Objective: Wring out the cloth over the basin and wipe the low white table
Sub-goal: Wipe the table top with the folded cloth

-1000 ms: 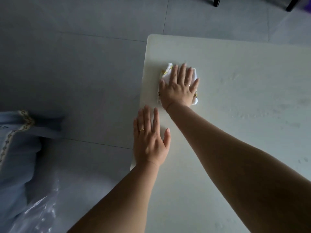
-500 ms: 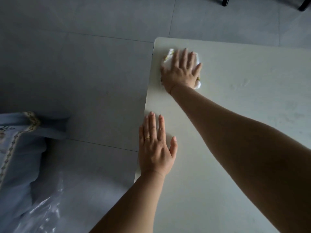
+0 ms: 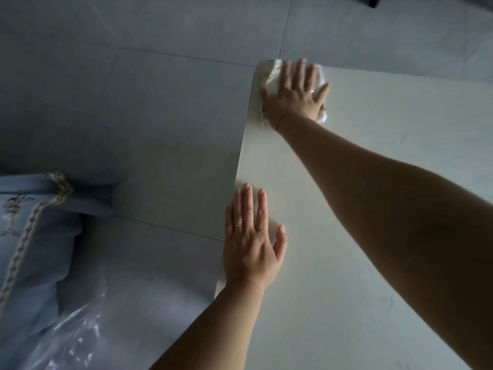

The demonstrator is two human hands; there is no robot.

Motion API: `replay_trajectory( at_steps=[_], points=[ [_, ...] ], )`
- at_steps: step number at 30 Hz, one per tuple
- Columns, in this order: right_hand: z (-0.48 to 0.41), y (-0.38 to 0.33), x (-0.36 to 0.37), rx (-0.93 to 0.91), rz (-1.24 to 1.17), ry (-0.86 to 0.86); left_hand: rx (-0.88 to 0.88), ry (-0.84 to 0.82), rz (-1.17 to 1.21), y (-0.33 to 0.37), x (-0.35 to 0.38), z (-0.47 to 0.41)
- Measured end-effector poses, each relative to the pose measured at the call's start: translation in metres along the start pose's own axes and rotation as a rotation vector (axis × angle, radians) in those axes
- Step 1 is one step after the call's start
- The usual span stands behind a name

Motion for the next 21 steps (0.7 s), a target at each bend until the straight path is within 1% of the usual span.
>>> replay_trajectory(
  at_steps=[2, 4, 6, 8, 11, 13, 15, 16, 17, 19, 21],
  points=[
    [0.014, -0.014, 0.007, -0.172, 0.016, -0.021, 0.003, -0.002, -0.004, 0.001, -0.001, 0.0],
    [0.016, -0.002, 0.004, -0.318, 0.052, -0.024, 0.004, -0.002, -0.013, 0.001, -0.001, 0.0],
    [0.007, 0.024, -0.003, -0.367, 0.081, 0.007, 0.002, -0.008, -0.014, 0.0, -0.002, -0.002],
    [-0.01, 0.065, -0.01, -0.283, 0.069, 0.027, 0.005, -0.022, -0.01, 0.0, -0.002, -0.001],
    [-0.026, 0.121, -0.021, -0.073, 0.023, 0.043, -0.001, -0.023, -0.031, -0.008, -0.004, 0.0],
    [-0.029, 0.13, -0.022, 0.087, -0.032, 0.044, -0.007, -0.017, -0.047, -0.016, -0.006, -0.003],
    [-0.018, 0.112, -0.018, 0.209, -0.084, 0.052, -0.019, -0.01, -0.054, -0.024, -0.008, -0.004],
    [-0.01, 0.118, -0.021, 0.259, -0.07, 0.074, 0.016, -0.012, -0.051, -0.009, -0.008, -0.006],
    [0.0, 0.121, -0.022, 0.259, -0.055, 0.085, 0.045, -0.018, -0.043, 0.007, -0.006, -0.007],
    [0.015, 0.095, -0.011, 0.072, -0.029, 0.051, 0.024, -0.032, -0.044, 0.005, -0.006, -0.005],
    [0.024, 0.09, -0.009, -0.116, 0.016, 0.025, 0.012, -0.033, -0.044, 0.004, -0.005, -0.005]
  ],
)
Point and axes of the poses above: each hand's wrist, its own z-axis away from the middle knuckle, its own x-axis out of the palm, y = z × x, the point moved 6 cm from there along -z, towards the middle knuckle, and after that the axes turned 11 degrees about x, right-handed, at the moved point
